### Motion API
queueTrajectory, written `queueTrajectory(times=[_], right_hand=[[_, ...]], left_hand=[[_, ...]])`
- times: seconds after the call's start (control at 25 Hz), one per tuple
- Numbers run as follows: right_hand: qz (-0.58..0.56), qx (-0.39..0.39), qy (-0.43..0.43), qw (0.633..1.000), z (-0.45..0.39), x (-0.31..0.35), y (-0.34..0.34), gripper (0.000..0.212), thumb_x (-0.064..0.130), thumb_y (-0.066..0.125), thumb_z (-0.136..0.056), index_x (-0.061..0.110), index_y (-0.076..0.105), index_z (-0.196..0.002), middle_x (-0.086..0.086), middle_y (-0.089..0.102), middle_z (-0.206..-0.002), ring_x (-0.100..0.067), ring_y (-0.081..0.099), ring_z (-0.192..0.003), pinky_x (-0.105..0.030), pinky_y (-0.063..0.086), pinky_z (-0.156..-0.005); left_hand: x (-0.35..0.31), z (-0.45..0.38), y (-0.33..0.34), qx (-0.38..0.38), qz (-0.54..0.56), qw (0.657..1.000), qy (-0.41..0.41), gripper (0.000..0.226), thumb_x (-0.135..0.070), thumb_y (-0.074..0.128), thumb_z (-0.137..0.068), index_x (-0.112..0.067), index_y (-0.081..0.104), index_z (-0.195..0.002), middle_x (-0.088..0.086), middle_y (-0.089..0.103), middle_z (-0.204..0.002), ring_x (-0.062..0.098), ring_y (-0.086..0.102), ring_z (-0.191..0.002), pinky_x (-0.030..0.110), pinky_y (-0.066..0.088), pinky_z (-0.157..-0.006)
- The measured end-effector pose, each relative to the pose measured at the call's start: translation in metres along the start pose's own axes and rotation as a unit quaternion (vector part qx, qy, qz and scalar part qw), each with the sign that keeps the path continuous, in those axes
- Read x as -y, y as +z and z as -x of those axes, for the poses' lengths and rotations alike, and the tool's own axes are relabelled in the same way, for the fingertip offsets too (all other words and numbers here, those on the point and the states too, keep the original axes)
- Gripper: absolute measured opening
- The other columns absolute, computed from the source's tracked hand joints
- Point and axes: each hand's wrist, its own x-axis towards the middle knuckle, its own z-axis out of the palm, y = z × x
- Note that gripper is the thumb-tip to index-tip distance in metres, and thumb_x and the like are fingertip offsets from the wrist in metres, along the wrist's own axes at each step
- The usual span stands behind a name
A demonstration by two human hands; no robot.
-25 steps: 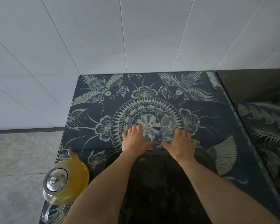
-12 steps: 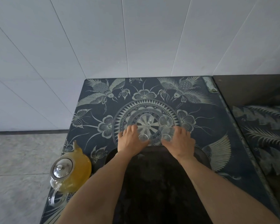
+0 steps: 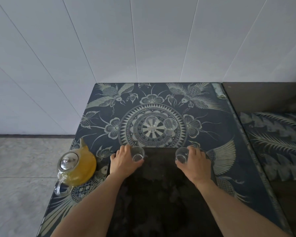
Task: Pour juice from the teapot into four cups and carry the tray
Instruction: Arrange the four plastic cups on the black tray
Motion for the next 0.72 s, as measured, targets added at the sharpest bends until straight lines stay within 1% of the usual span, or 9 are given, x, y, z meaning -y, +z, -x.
queueTrajectory(times=[0.2, 0.36, 0.6, 0.72], right_hand=[[0.01, 0.023, 0.003, 1.0, 0.016, -0.017, 0.007, 0.084, 0.065, 0.067, -0.083, 0.018, 0.043, -0.148, -0.002, 0.057, -0.14, -0.024, 0.053, -0.127, -0.043, 0.051, -0.096], [0.022, 0.025, 0.001, 0.999, 0.021, -0.017, 0.012, 0.084, 0.067, 0.065, -0.083, 0.02, 0.042, -0.149, -0.001, 0.057, -0.14, -0.023, 0.054, -0.127, -0.042, 0.051, -0.095], [0.011, 0.035, 0.004, 0.999, 0.02, -0.013, 0.016, 0.086, 0.066, 0.066, -0.083, 0.021, 0.039, -0.151, -0.001, 0.055, -0.142, -0.024, 0.052, -0.128, -0.044, 0.049, -0.096], [0.011, 0.043, 0.006, 0.999, 0.021, -0.012, 0.018, 0.09, 0.068, 0.066, -0.082, 0.022, 0.035, -0.153, -0.001, 0.053, -0.144, -0.024, 0.051, -0.13, -0.045, 0.049, -0.097]], left_hand=[[0.006, 0.022, 0.005, 0.004, -0.002, 1.0, -0.021, 0.085, -0.074, 0.054, -0.068, -0.023, 0.043, -0.135, -0.003, 0.052, -0.129, 0.021, 0.052, -0.122, 0.046, 0.036, -0.103], [0.011, 0.03, 0.005, 0.006, 0.005, 0.999, -0.035, 0.086, -0.072, 0.055, -0.068, -0.023, 0.041, -0.137, -0.003, 0.051, -0.132, 0.021, 0.05, -0.125, 0.047, 0.035, -0.106], [0.012, 0.034, 0.007, 0.009, -0.002, 0.999, -0.037, 0.089, -0.074, 0.052, -0.072, -0.024, 0.037, -0.143, -0.003, 0.048, -0.136, 0.022, 0.048, -0.127, 0.048, 0.036, -0.105], [0.014, 0.036, 0.008, 0.015, -0.004, 0.999, -0.04, 0.097, -0.077, 0.051, -0.068, -0.025, 0.032, -0.148, -0.001, 0.044, -0.141, 0.024, 0.045, -0.131, 0.048, 0.036, -0.107]])
